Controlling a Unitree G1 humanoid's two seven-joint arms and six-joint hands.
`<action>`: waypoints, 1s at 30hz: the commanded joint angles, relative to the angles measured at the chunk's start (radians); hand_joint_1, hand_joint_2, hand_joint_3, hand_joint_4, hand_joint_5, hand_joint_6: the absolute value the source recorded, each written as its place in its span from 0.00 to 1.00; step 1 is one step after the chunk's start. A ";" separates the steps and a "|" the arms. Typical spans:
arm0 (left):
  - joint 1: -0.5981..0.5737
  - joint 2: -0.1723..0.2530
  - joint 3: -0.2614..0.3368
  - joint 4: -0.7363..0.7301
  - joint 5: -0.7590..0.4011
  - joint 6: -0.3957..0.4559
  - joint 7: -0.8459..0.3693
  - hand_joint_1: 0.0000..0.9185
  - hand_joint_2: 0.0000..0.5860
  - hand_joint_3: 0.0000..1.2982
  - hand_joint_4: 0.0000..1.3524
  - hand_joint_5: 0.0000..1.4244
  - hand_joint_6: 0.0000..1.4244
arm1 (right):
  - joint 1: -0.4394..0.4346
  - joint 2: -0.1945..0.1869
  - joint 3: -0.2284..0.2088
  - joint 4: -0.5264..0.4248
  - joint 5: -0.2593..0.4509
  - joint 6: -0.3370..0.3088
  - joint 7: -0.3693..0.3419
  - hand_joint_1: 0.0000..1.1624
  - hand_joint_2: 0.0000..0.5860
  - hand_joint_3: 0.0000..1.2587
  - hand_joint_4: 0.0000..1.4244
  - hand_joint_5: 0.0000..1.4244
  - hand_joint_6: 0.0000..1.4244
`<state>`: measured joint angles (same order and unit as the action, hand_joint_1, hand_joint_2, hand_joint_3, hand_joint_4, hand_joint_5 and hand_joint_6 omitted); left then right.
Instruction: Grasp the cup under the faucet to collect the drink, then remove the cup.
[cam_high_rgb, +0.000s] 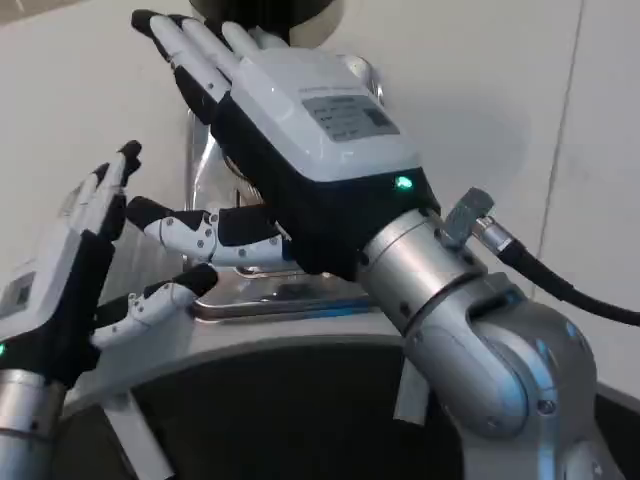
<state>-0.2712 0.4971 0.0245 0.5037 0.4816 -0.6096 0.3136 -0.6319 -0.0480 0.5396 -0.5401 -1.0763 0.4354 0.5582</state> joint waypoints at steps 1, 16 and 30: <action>-0.025 -0.016 -0.024 0.028 0.007 0.007 0.013 0.08 0.07 0.00 0.00 0.00 0.01 | 0.013 0.008 0.010 0.016 0.007 -0.027 0.029 0.47 0.59 0.00 0.00 0.00 0.00; -0.101 -0.029 -0.070 0.091 0.019 0.020 0.026 0.17 0.07 0.00 0.00 0.00 0.02 | 0.031 0.006 -0.015 0.009 0.029 -0.041 0.027 0.48 0.59 0.00 0.00 0.00 0.00; -0.170 -0.056 -0.094 0.160 -0.005 0.007 0.022 0.33 0.12 0.00 0.00 0.01 0.05 | 0.058 0.003 -0.060 0.019 0.058 -0.069 -0.004 0.48 0.59 0.00 0.00 0.00 0.00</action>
<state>-0.4334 0.4487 -0.0619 0.6426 0.4810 -0.5971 0.3266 -0.6115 -0.0447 0.4763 -0.5227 -1.0317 0.3702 0.5394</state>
